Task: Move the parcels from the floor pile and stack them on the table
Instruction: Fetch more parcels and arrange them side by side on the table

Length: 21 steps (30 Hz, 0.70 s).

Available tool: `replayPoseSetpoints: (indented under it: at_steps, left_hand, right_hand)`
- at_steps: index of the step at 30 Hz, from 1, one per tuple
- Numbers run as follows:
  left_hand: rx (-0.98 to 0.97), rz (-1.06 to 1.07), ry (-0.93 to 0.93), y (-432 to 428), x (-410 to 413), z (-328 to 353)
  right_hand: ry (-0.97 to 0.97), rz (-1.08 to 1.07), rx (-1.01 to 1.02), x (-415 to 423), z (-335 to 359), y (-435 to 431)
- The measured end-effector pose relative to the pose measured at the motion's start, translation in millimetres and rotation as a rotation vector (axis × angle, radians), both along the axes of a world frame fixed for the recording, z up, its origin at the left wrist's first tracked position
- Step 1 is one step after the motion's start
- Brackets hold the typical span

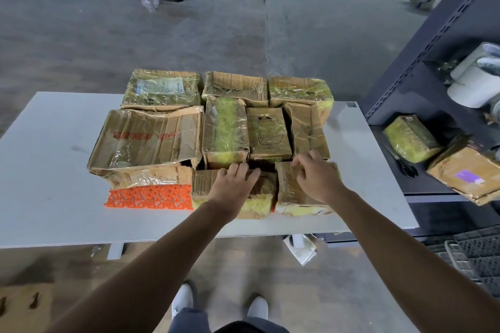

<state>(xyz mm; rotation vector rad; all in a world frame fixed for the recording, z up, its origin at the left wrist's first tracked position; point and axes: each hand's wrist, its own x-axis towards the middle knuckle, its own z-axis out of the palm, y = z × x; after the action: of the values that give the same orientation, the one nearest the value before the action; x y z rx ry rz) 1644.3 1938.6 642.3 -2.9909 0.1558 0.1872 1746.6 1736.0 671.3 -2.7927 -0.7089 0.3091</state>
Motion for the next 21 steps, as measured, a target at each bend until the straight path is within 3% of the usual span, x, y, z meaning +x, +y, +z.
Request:
replayPoseSetpoints:
  at_steps: [9, 21]
  left_hand:
    - [-0.062, 0.001, 0.058, -4.4, 10.7, 11.1]
    - [0.014, 0.046, -0.039, -10.5, 5.7, 0.0]
  right_hand:
    - [-0.022, -0.041, -0.040, -3.2, 0.1, 1.3]
    - [0.009, -0.038, 0.001, -3.2, -4.0, 1.9]
